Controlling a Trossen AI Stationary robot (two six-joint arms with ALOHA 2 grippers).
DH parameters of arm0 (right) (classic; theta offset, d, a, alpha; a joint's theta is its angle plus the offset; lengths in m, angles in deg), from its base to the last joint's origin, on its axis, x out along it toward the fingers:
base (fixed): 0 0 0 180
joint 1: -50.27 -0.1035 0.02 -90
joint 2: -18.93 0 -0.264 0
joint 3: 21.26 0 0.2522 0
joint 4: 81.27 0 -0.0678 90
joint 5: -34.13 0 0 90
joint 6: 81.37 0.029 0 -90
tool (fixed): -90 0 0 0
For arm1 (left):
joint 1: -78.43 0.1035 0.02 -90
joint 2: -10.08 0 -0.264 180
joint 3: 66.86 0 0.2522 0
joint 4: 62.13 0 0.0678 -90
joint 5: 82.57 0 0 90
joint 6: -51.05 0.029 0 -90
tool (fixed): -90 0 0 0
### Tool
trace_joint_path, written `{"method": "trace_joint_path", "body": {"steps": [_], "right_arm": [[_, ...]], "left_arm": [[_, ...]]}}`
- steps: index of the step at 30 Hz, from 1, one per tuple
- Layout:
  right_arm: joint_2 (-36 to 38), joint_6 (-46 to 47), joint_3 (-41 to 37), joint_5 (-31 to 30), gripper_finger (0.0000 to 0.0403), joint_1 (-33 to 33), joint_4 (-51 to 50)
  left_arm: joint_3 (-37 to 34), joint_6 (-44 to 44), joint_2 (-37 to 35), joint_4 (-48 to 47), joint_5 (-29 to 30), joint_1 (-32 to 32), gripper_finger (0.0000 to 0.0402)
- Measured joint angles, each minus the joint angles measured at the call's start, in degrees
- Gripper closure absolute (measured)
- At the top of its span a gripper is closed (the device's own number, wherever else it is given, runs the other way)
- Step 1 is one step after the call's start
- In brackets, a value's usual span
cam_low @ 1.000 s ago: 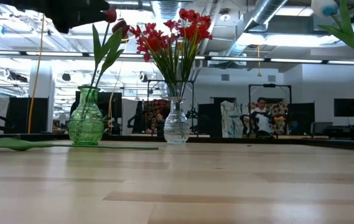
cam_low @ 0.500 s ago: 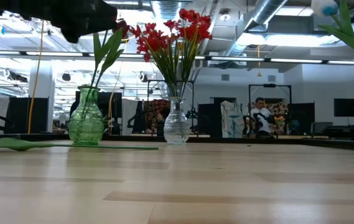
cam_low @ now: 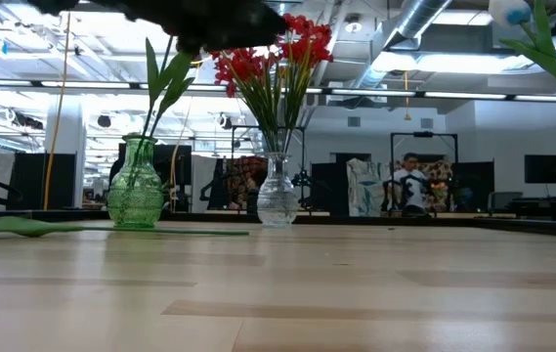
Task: Sort flowers into vase by color
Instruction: Move the blue vase to the top of the table
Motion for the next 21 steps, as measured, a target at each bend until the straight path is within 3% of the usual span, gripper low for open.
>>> {"method": "trace_joint_path", "body": {"steps": [4, 11, 16, 21], "right_arm": [[0.0, 0.0, 0.0, 0.0, 0.0005, 0.0, -2.3], [-0.3, 0.0, 0.0, 0.0, 0.0005, 0.0, -6.5], [-0.4, 4.7, 0.4, -0.1, 0.0005, 0.0, -11.3], [-0.8, 11.3, 5.3, -0.5, 0.0007, 0.0, -23.7]], "left_arm": [[6.6, -1.8, 2.6, -9.2, 0.0, 0.0, 0.0208], [14.0, -13.8, 3.0, -32.1, -2.2, -0.1, 0.0208], [14.2, -15.4, 3.0, -33.4, -3.5, -0.1, 0.0208], [14.2, -15.4, 3.0, -33.4, -3.5, -0.1, 0.0208]]}}
